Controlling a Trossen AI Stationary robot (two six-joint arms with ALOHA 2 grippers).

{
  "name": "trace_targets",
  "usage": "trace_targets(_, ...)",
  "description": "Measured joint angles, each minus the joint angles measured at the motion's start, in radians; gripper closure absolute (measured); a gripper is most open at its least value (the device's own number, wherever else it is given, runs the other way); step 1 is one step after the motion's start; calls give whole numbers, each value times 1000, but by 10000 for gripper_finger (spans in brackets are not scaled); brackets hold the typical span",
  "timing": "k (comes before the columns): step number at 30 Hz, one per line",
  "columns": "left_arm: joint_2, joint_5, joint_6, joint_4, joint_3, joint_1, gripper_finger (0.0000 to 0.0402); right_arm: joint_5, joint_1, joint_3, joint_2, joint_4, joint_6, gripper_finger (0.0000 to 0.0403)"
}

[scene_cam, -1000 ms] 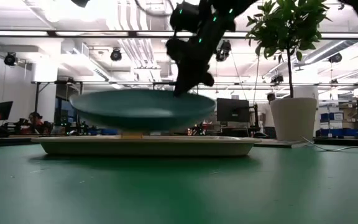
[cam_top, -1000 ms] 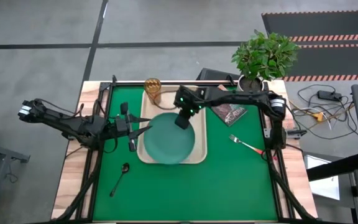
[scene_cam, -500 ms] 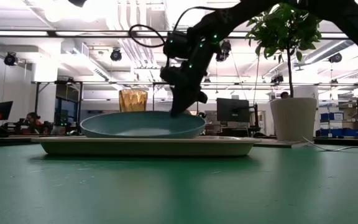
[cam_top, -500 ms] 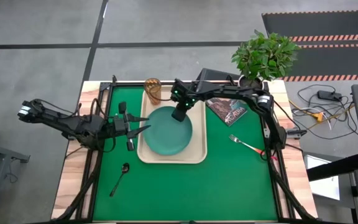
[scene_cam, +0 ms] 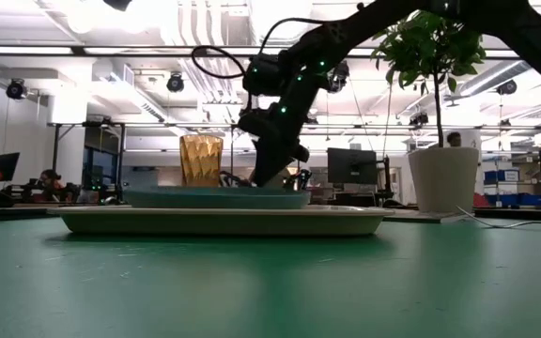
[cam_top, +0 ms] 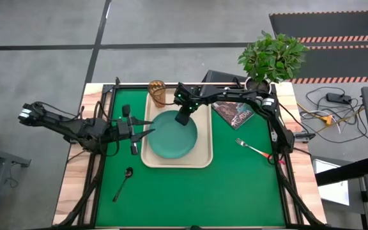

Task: Pick and place plate/cup/fork/spoon on tray
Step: Put the green plate on the white tray to the bottom of the orange cup, then put the orange fork on the white tray to the right of the orange cup

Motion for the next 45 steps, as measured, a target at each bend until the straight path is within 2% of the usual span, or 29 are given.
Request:
trace_targets(6, 1, 0, 0, -1, 0, 0, 305, 1, 0, -1, -7, 6, -15, 305)
trace_targets(12, 6, 0, 0, -1, 0, 0, 305, 1, 18, -1, -95, -26, -20, 288)
trace_targets(22, 12, 0, 0, -45, 1, 0, 305, 1, 147, -42, -279, -117, -24, 307)
trace_targets(28, 39, 0, -1, -60, 1, 0, 305, 0, 263, -173, -389, -90, 0, 329)
trace_targets(36, 94, 0, -2, -57, 1, 0, 305, 2, 363, -485, -567, 18, 245, 357)
trace_targets(42, 108, 0, -2, -56, 1, 0, 305, 0, 405, -680, -703, -1, 505, 364)
trace_targets(45, 104, 0, -2, -55, 1, 0, 305, -1, 427, -753, -770, -65, 649, 365)
